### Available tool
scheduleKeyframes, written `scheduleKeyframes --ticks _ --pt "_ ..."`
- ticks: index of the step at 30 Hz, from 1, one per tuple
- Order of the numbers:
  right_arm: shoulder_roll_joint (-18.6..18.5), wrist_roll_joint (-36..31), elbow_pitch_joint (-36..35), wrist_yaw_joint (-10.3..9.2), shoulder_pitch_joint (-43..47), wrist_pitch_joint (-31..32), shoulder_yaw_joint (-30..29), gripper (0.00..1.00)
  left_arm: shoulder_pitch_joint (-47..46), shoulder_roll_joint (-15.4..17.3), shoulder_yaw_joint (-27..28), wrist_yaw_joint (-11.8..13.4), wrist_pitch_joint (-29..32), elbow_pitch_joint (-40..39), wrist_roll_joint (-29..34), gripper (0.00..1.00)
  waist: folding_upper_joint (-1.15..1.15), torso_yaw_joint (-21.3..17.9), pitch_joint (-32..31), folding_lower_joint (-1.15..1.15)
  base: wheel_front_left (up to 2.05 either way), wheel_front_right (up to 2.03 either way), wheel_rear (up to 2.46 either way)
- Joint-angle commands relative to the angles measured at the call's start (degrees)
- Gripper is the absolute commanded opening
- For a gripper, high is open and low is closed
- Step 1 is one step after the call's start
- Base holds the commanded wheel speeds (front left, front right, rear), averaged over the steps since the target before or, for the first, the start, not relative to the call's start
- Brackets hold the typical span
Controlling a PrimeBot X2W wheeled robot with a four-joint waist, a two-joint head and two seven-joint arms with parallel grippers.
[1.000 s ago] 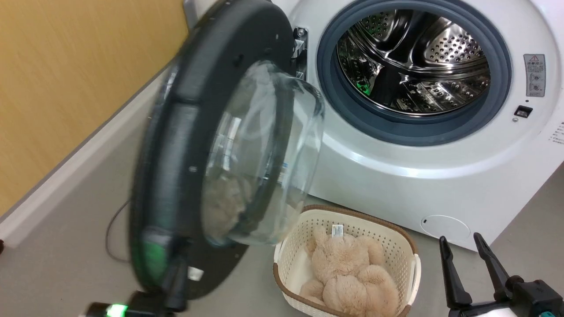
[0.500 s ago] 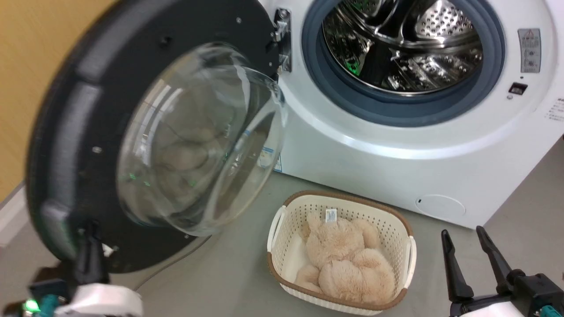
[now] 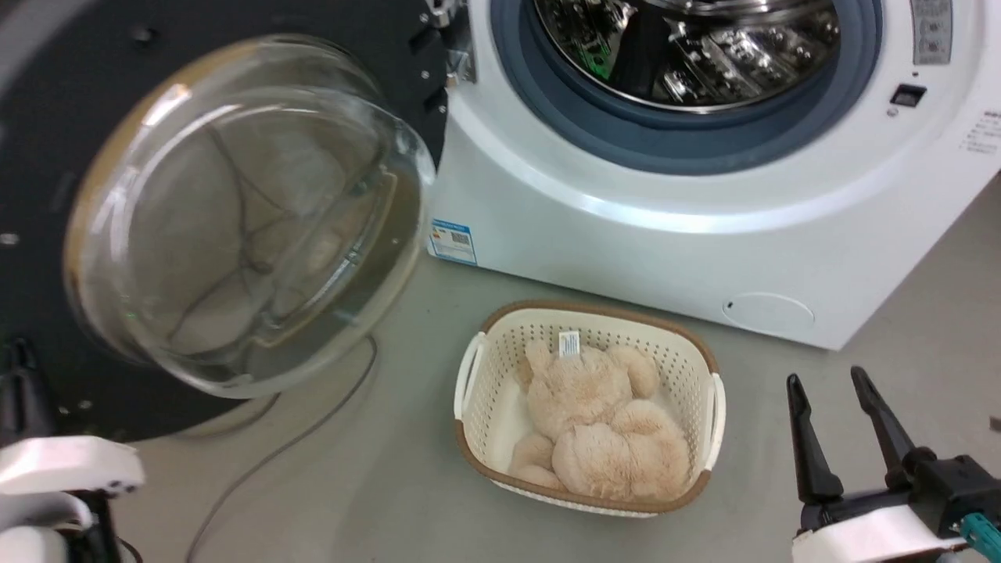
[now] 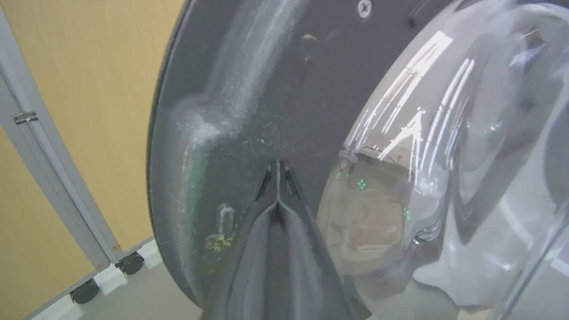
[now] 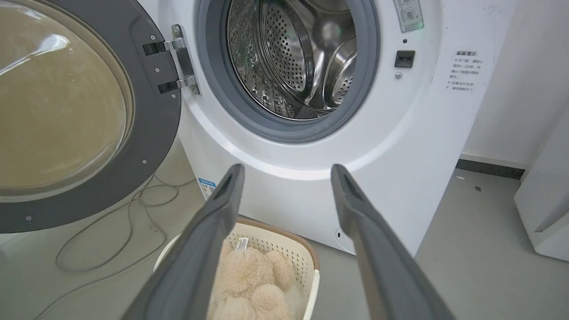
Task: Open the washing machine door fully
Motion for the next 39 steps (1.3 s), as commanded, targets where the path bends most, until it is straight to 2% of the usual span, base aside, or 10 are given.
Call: scheduleKeyframes --ticks 1,6,16,24,30,39 --pt "0.15 -0.66 -0.20 0.05 -1.21 -0.23 0.00 1.00 -1.48 0.75 1.58 -0.85 0.12 1.29 -0.80 0.00 0.00 -1.04 1.11 0.00 0.00 0.00 0.00" --pt "0.15 -1.38 -0.55 0.05 -2.25 -0.23 -0.63 1.00 -4.47 2.19 4.55 -2.70 0.12 5.21 0.11 0.00 0.00 -2.21 2.92 0.00 0.00 0.00 0.00" --pt "0.15 -2.35 -0.74 0.05 -3.86 -0.23 -0.54 1.00 -11.28 6.12 10.10 -4.77 0.12 14.57 0.33 0.00 0.00 -4.26 5.39 0.00 0.00 0.00 0.00" --pt "0.15 -2.51 -0.65 0.05 -3.77 -0.23 -1.16 1.00 -13.40 6.24 11.65 -5.67 0.12 16.30 2.05 0.00 0.00 -4.54 5.38 0.00 0.00 0.00 0.00" --pt "0.15 -1.63 -0.29 0.05 -3.31 -0.23 -0.94 1.00 -10.70 4.60 13.14 -6.46 0.12 13.94 4.12 0.00 0.00 -5.02 3.02 0.00 0.00 0.00 0.00" --pt "0.15 -0.48 -0.03 0.05 -0.36 -0.23 -1.57 1.00 -2.34 -1.68 15.33 -8.59 0.11 2.09 6.88 0.00 0.00 -5.32 -2.63 0.00 0.00 0.00 0.00"
